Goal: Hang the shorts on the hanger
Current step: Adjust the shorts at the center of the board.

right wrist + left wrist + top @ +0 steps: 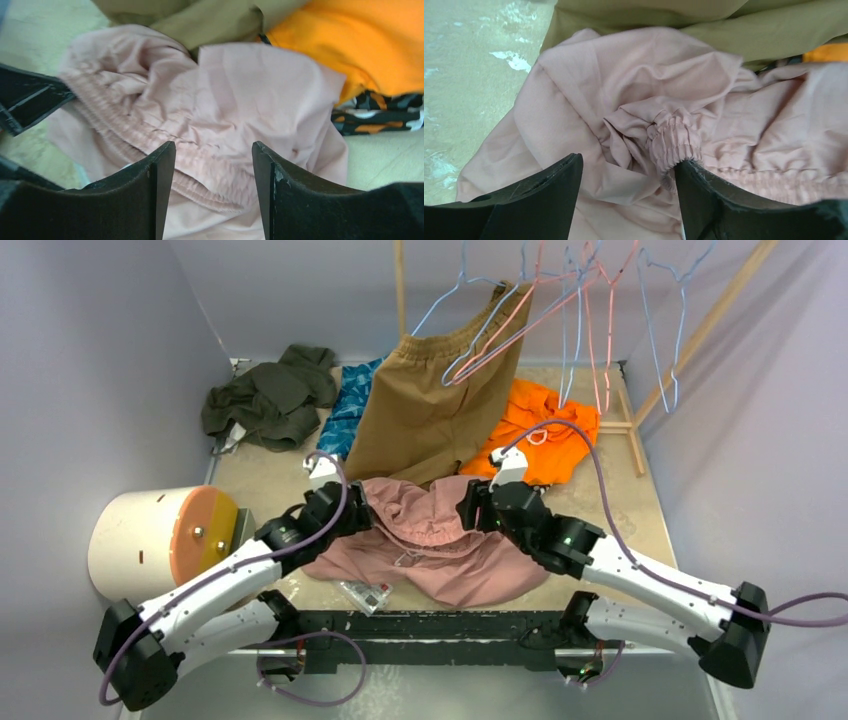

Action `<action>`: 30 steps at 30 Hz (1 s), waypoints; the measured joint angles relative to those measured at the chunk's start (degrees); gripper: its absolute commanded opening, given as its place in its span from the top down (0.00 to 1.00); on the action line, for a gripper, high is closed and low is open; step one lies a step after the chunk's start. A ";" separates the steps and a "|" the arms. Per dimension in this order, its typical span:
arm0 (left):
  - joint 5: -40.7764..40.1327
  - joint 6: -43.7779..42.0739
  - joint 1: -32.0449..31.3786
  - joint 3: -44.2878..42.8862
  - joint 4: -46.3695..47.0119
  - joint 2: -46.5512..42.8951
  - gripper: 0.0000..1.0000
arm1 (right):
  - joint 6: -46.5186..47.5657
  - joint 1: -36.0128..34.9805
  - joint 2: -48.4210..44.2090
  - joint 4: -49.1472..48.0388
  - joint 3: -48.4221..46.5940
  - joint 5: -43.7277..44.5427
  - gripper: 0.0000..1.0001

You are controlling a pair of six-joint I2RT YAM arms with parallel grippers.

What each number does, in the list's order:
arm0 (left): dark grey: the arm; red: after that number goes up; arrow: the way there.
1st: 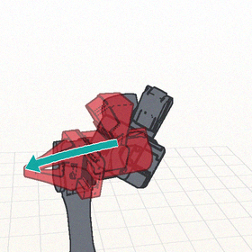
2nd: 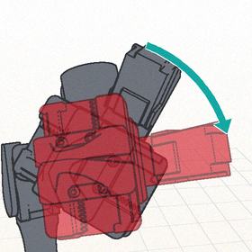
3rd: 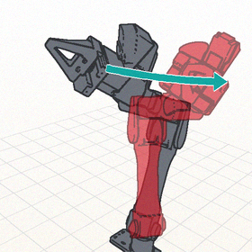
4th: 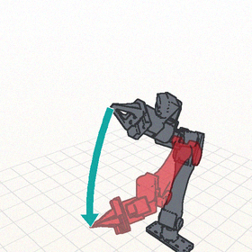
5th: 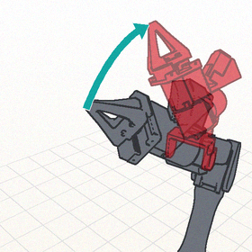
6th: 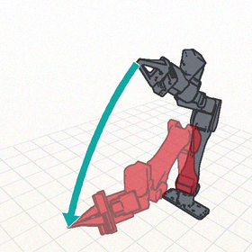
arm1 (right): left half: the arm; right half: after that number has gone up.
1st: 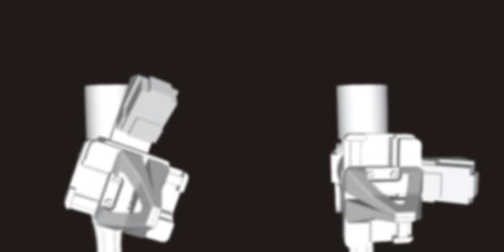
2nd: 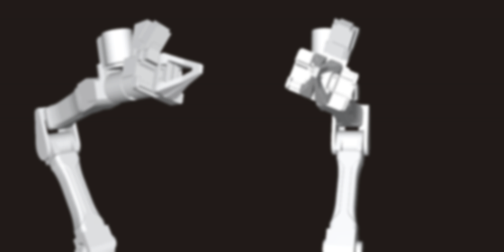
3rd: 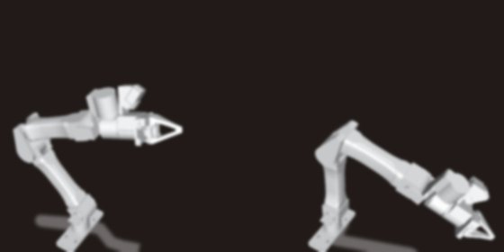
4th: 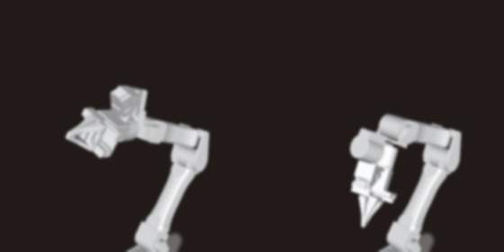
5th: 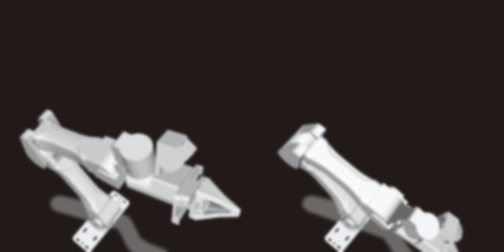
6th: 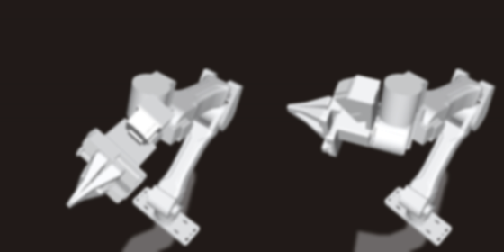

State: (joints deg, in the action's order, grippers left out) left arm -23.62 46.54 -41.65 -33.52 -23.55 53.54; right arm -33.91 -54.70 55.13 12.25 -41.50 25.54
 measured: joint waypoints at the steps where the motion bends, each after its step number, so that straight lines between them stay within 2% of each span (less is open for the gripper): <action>1: 0.00 0.00 0.00 -0.76 -1.07 -0.76 0.30 | 1.11 0.00 -0.79 0.37 -1.09 -0.70 0.38; 8: -0.66 -1.68 0.00 -9.70 -7.58 -7.30 0.25 | 8.63 0.00 -4.66 2.69 -9.11 -2.78 0.36; 15: -3.96 -8.28 0.00 -15.15 -10.86 -11.23 0.22 | 17.07 0.00 -1.99 4.17 -24.46 -3.82 0.37; 20: -6.69 -12.90 0.00 -14.75 -9.88 -13.79 0.22 | 22.62 0.00 5.97 3.08 -39.19 1.16 0.39; 24: -10.12 -14.40 0.00 -12.52 -7.45 -15.06 0.24 | 24.74 1.44 16.61 2.05 -53.94 6.03 0.42; 27: -12.00 -14.45 0.00 -9.68 -5.55 -16.31 0.25 | 23.67 5.42 24.72 2.01 -64.48 6.16 0.43; 30: -13.05 -14.43 0.00 -6.88 -4.66 -17.70 0.25 | 21.35 9.33 29.20 2.36 -69.02 5.75 0.46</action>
State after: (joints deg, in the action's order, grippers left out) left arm -36.67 32.12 -41.65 -40.40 -28.21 35.83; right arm -12.56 -45.36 84.33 14.61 -110.52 31.29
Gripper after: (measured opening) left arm 0.755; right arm 0.566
